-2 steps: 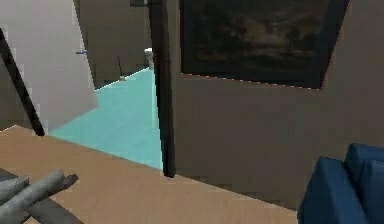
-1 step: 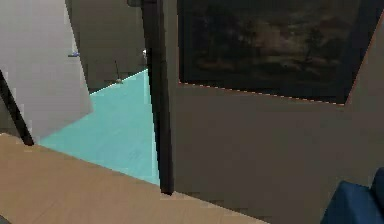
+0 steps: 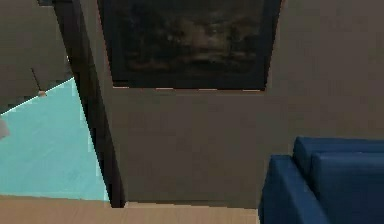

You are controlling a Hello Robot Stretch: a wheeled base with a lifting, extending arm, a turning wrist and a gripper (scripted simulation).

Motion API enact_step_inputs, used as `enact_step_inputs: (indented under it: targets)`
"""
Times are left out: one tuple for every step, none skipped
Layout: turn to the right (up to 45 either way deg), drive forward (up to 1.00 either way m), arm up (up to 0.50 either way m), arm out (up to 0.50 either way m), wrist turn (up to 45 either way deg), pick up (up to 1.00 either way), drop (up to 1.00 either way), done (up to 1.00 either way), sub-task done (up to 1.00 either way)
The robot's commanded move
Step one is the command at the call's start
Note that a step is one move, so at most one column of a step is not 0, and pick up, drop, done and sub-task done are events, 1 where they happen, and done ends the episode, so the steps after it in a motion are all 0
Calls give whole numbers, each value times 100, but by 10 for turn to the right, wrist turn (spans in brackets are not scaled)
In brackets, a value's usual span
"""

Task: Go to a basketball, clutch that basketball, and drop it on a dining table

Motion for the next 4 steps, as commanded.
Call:
enact_step_inputs:
  targets:
    - [0,45,0,0,0,0,0,0,0]
    - [-450,0,0,0,0,0,0,0,0]
    - [-240,0,0,0,0,0,0,0,0]
    - [0,25,0,0,0,0,0,0,0]
